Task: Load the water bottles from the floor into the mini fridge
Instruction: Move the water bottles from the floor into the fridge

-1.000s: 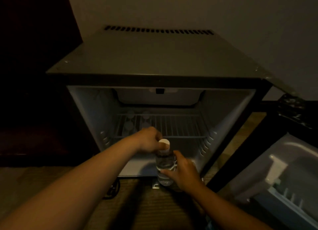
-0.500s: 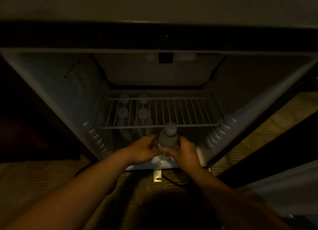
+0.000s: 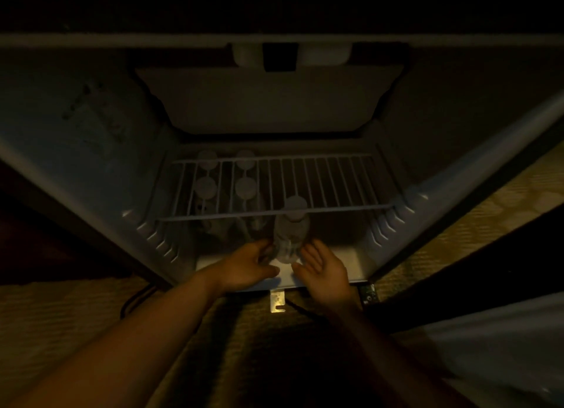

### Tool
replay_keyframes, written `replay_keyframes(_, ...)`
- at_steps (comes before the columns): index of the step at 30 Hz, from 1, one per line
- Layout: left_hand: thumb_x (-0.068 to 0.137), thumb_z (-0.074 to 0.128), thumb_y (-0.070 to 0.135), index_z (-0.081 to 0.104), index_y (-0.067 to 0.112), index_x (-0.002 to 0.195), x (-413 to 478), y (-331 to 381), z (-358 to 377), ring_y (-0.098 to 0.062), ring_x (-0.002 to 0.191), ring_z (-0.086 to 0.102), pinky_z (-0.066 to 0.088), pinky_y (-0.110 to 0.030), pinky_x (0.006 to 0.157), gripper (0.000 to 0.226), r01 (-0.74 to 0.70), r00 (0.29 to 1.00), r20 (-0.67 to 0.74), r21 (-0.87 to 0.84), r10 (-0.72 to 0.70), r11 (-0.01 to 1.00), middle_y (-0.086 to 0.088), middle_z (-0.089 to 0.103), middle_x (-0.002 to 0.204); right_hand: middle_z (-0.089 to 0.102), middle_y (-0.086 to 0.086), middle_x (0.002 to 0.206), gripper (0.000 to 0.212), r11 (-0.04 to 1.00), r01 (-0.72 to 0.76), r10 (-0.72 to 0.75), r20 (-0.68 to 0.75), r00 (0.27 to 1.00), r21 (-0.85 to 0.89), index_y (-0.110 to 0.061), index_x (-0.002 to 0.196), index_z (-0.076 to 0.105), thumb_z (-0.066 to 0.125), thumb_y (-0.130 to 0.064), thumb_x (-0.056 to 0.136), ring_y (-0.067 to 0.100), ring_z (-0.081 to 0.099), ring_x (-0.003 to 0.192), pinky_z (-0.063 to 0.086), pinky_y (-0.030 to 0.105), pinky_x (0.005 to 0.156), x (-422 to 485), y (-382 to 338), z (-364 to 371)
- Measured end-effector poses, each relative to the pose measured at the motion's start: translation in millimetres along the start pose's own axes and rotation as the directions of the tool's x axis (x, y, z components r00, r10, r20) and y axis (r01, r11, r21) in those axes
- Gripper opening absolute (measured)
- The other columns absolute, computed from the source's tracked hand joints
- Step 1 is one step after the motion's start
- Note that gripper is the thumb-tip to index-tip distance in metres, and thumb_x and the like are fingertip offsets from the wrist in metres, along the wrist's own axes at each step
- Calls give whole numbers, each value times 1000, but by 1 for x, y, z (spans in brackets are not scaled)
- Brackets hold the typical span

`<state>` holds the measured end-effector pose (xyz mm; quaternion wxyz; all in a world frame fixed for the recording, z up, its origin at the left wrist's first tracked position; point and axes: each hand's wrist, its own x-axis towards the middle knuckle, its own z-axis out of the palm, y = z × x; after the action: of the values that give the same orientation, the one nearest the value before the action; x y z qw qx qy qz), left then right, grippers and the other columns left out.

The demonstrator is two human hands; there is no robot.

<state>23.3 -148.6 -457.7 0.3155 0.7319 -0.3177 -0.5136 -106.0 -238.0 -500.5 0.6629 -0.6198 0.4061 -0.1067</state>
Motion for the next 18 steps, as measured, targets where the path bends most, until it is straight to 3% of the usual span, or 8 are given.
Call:
replay_keyframes(3, 86, 59, 8, 22, 21, 145, 4, -7, 7, -15, 137, 33, 29, -23, 106, 70, 23, 1000, -11, 38, -22, 999, -1, 33, 150, 47, 5, 139, 65, 999, 17, -16, 26, 1000, -27, -8, 140, 35, 58, 9, 83, 6, 42, 122, 35, 25, 105, 2, 9, 2)
replay_keyframes(7, 87, 58, 11, 16, 25, 146, 11, -12, 9, -16, 141, 26, 24, -29, 112, 74, 15, 999, -50, 71, -11, 997, 0, 25, 153, 46, -13, 128, 60, 998, 48, -45, 98, 994, -35, -24, 133, 39, 56, 7, 85, 3, 40, 124, 34, 26, 108, 12, 6, 1)
replay_keyframes(11, 85, 61, 9, 15, 24, 146, 25, -17, 11, -20, 139, 30, 30, -29, 109, 78, 14, 998, -66, 48, -11, 999, -2, 26, 152, 56, 2, 127, 48, 990, 95, -80, 134, 988, -103, -24, 121, 50, 57, 5, 84, 17, 52, 123, 42, 32, 103, 30, -4, 1)
replay_keyframes(15, 84, 62, 6, 27, 17, 143, 41, -24, 13, -27, 127, 44, 38, -23, 92, 70, 47, 995, -98, 123, -35, 991, -12, 39, 143, 55, 0, 123, 55, 973, 90, -61, 141, 988, -214, -19, 134, 46, 57, 2, 85, 13, 51, 117, 41, 20, 89, 47, -13, -3)
replay_keyframes(18, 86, 60, 13, 33, 14, 140, 49, -29, 10, -28, 119, 50, 42, -30, 95, 60, 97, 988, -142, 285, -58, 954, -16, 48, 134, 49, -4, 113, 44, 956, 52, -7, 156, 988, -290, -17, 132, 45, 53, -5, 91, 8, 47, 110, 38, 10, 79, 55, -21, -5)
